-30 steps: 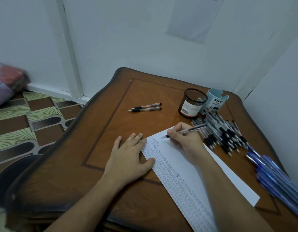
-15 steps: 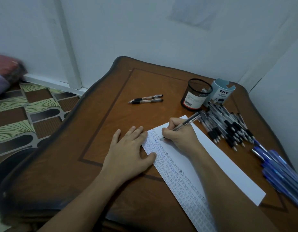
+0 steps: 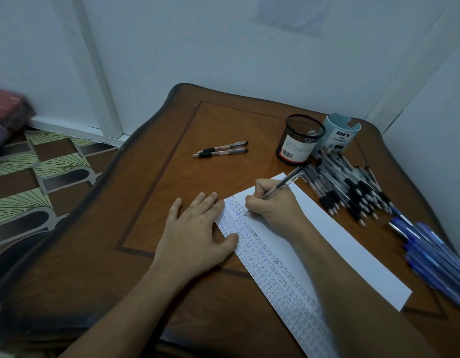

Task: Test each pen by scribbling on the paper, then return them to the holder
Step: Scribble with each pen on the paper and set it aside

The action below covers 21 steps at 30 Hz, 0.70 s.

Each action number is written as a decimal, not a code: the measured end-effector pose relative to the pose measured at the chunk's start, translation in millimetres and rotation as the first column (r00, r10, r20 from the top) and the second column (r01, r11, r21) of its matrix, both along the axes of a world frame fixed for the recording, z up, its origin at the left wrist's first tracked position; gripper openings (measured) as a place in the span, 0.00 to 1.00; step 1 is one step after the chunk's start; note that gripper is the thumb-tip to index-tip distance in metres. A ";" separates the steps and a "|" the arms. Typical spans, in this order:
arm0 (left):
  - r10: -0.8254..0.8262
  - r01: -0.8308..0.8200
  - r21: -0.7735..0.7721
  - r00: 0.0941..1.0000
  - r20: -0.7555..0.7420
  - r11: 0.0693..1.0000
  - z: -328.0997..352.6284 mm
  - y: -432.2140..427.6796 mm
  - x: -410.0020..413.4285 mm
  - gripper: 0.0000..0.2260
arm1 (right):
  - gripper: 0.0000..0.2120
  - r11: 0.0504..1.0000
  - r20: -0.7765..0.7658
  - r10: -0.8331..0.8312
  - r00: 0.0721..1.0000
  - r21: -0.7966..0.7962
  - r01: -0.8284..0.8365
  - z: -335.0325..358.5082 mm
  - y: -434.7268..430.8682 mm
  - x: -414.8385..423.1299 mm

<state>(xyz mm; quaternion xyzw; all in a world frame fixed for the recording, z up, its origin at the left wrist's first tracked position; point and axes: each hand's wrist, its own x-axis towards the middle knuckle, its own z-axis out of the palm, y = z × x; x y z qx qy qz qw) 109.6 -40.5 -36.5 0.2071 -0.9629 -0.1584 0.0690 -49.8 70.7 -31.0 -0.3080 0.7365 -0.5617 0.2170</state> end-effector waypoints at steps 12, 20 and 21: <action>-0.004 0.004 0.006 1.000 0.003 1.000 1.0 0.1 0.5 0.42 | 0.22 0.998 0.007 -0.019 1.000 -0.051 0.020 -1.0 0.9 -1.9; -0.004 0.004 0.013 1.000 -0.010 1.000 1.3 0.4 1.7 0.41 | 0.21 0.998 0.017 -0.027 0.999 -0.051 0.028 0.8 1.4 -0.8; -0.006 0.006 0.010 1.000 -0.007 1.000 1.4 0.3 1.6 0.41 | 0.21 0.998 0.014 -0.028 1.000 -0.053 0.028 0.7 1.5 -0.9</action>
